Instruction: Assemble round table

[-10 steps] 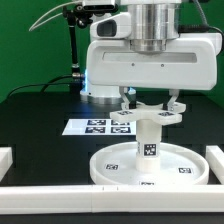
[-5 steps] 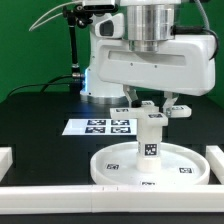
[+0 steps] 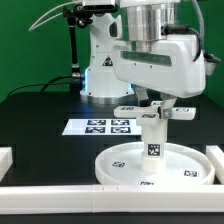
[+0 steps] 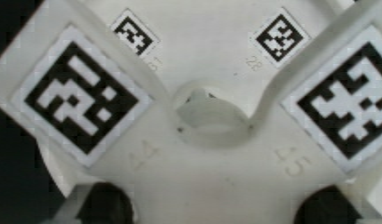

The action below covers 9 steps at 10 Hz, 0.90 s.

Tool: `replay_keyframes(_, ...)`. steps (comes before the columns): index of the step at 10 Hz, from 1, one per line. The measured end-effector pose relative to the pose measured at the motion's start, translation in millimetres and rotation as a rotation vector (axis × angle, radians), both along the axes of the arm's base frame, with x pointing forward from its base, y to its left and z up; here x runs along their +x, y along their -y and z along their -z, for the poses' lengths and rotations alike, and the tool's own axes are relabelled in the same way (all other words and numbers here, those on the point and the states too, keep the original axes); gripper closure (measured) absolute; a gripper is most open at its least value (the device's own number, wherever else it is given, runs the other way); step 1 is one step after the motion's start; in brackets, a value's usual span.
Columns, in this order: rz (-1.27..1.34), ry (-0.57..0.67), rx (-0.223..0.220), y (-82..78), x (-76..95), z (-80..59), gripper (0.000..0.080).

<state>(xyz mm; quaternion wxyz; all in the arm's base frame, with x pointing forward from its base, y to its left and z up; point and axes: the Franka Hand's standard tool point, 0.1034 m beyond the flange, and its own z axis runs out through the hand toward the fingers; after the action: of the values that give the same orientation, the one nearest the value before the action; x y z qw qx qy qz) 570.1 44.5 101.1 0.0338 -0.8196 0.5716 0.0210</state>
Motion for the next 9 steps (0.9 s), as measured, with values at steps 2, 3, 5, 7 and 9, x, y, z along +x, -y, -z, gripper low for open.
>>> replay_keyframes(2,0.113,-0.009,0.001,-0.9,-0.1,0.2,0.0354)
replay_keyframes(3,0.182,-0.015,0.006,-1.8,-0.1,0.3,0.0354)
replay_keyframes(5,0.390,-0.009,0.016,-1.7,1.7,0.6,0.0354)
replay_keyframes(7,0.598,-0.008,0.036,-1.5,3.6,0.4,0.0354)
replay_keyframes(9,0.750,-0.008,0.041,-1.9,4.1,0.6,0.0354)
